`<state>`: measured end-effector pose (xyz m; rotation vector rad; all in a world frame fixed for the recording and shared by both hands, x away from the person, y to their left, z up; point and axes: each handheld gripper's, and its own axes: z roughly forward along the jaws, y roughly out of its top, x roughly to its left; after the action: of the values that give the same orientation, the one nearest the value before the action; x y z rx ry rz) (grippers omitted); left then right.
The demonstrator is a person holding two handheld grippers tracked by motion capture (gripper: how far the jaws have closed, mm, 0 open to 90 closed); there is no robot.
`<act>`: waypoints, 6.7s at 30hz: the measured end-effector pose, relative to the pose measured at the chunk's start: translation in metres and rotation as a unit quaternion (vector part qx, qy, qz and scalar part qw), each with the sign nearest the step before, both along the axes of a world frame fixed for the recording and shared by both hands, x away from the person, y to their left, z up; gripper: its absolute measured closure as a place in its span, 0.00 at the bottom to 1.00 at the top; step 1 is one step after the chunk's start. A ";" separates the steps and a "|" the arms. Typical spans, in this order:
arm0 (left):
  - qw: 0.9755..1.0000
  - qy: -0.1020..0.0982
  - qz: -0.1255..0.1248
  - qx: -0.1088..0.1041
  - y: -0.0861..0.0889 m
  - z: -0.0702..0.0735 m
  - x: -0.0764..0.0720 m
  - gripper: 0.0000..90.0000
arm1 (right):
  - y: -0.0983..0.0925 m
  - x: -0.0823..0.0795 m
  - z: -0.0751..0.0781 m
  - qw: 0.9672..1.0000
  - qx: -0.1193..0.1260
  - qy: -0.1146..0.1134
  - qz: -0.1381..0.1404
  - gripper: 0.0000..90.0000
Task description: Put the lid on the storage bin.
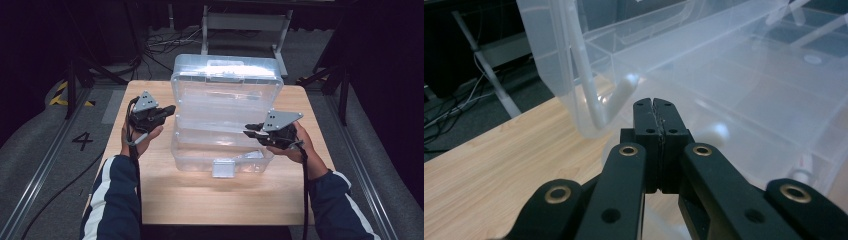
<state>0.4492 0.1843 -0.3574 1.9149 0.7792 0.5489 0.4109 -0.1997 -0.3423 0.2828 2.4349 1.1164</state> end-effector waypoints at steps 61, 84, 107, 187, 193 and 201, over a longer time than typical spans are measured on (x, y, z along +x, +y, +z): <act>0.998 -0.028 -0.046 -0.017 -0.006 0.020 -0.027 1.00 | -0.028 -0.021 -0.007 1.000 -0.016 0.015 -0.001 0.89; 0.998 -0.023 -0.060 0.000 -0.004 0.010 -0.038 1.00 | -0.047 -0.028 -0.014 1.000 -0.011 0.025 -0.012 0.87; 0.997 -0.015 -0.069 0.024 -0.002 -0.004 -0.054 1.00 | -0.064 -0.034 -0.014 0.999 0.000 0.029 -0.043 0.75; 0.989 0.056 -0.045 0.128 0.011 -0.059 -0.074 1.00 | -0.078 -0.036 -0.059 0.988 0.001 0.104 -0.112 0.40; 0.989 0.056 -0.043 0.127 0.011 -0.059 -0.074 1.00 | -0.078 -0.035 -0.062 0.988 0.014 0.109 -0.110 0.37; 0.990 0.051 -0.039 0.127 0.010 -0.060 -0.076 0.99 | -0.079 -0.036 -0.063 0.988 0.017 0.103 -0.110 0.37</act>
<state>0.3731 0.1947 -0.4174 2.2135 0.7226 0.5244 0.3748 -0.2783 -0.4055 0.6925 2.4870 1.0767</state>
